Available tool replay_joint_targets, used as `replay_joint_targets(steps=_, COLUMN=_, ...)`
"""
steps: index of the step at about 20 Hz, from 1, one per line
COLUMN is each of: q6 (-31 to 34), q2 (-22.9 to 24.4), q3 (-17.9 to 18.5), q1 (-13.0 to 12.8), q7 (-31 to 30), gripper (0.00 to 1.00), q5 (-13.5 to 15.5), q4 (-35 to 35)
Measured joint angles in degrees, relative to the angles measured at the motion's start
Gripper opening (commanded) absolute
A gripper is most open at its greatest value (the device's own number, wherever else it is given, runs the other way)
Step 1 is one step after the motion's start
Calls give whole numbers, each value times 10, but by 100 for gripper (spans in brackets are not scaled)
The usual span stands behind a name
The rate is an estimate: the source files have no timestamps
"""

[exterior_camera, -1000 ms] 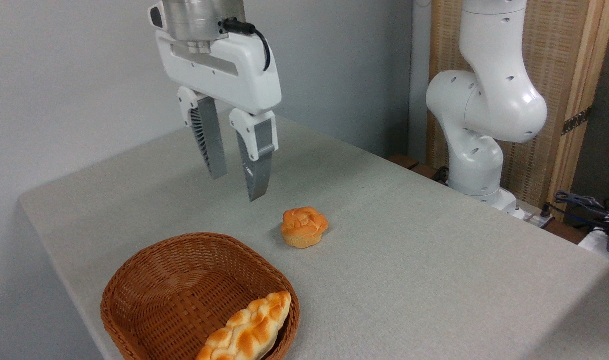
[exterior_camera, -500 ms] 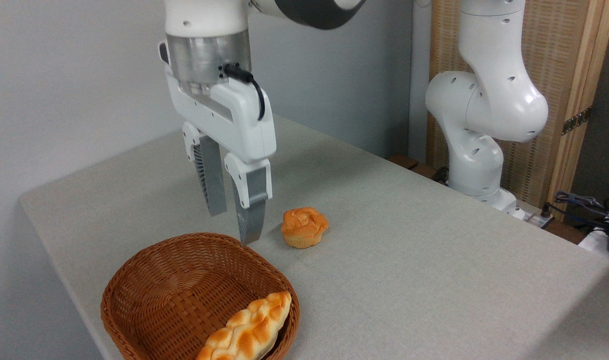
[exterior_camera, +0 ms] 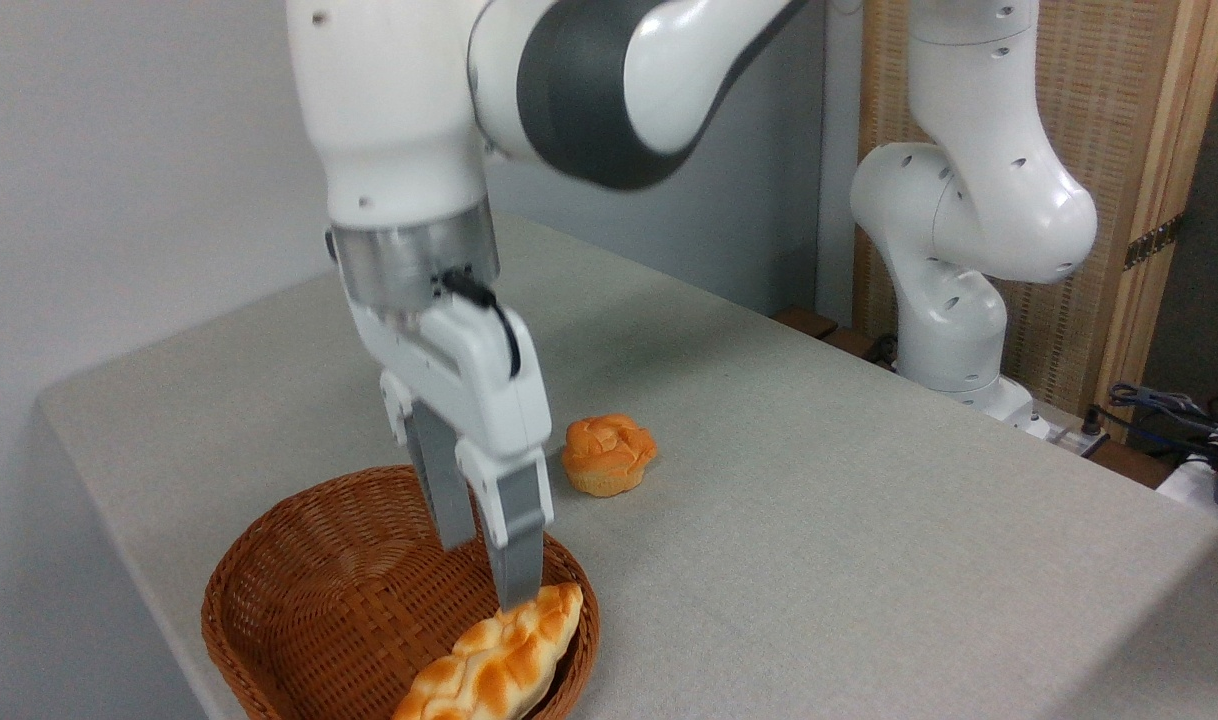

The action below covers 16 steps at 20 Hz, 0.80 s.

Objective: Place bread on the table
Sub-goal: 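Lower the gripper into the basket around the braided loaf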

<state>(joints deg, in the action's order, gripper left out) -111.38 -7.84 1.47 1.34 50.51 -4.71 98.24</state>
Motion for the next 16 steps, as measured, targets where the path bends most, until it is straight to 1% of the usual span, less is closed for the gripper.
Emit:
replay_joint_targets(steps=2, q6=-19, q2=-24, q3=0, q1=1, q7=0, gripper=100, q5=-17, q4=1)
replay_joint_targets(steps=4, q6=-30, q2=-45, q3=-3, q1=1, q7=0, gripper=100, q5=-25, q4=1)
replay_joint_targets(steps=6, q6=-34, q2=-55, q3=-4, q1=1, q7=0, gripper=100, q5=-35, q4=1)
replay_joint_targets(steps=8, q6=-34, q2=-61, q3=-4, q1=1, q7=0, gripper=100, q5=-39, q4=1)
replay_joint_targets(steps=9, q6=-34, q2=-64, q3=-4, q1=1, q7=0, gripper=98, q5=-40, q4=1)
replay_joint_targets(steps=10, q6=-34, q2=-66, q3=-5, q1=1, q7=0, gripper=80, q5=-40, q4=1)
replay_joint_targets(steps=11, q6=-34, q2=-68, q3=-6, q1=0, q7=0, gripper=69, q5=-40, q4=1)
replay_joint_targets(steps=12, q6=-34, q2=-69, q3=-7, q1=0, q7=0, gripper=47, q5=-40, q4=1)
replay_joint_targets(steps=14, q6=-34, q2=-71, q3=-9, q1=0, q7=0, gripper=26, q5=-40, q4=1)
replay_joint_targets(steps=16, q6=-34, q2=-72, q3=-10, q1=0, q7=0, gripper=25, q5=-40, q4=0)
